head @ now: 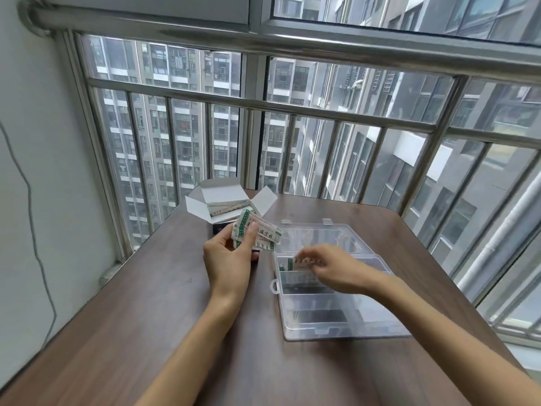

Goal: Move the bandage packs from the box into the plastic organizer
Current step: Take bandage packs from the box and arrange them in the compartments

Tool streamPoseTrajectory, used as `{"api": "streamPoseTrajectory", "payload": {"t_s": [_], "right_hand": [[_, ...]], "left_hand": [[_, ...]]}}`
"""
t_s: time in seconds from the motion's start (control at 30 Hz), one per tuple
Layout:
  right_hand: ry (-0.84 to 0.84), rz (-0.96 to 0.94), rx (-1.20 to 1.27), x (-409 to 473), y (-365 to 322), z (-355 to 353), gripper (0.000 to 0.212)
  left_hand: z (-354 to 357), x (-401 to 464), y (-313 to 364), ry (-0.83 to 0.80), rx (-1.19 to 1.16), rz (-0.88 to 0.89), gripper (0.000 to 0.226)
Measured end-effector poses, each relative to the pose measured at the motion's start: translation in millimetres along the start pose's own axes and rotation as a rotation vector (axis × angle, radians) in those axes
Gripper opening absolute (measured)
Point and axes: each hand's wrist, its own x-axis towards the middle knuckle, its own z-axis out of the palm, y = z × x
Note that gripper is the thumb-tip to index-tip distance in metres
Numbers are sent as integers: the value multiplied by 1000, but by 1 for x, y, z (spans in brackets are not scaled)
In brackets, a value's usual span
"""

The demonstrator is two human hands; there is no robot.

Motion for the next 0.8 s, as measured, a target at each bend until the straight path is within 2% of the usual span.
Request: {"api": "streamPoseTrajectory", "payload": {"t_s": [0.2,0.4,0.53,0.7,0.73,0.8], "right_hand": [[-7,-68,-97,8,-6,-14,16],[-6,-89,-267,16,-8,-24,15],[-70,-77,-199,21,-6,-25,13],[43,-36,-146,22,4,-20,14],[86,-15,-69,20,6,-22,16],[232,45,286,12,4,-27,18]], "left_hand": [[0,1,-2,-2,-5,-27,5],[1,2,-2,-31,-14,-69,5],[0,1,-2,-32,-25,-96,6],[0,0,-1,-37,-22,-102,8],[0,-1,-1,-44,-24,-106,9],[0,-1,0,-70,-32,-125,9]]}}
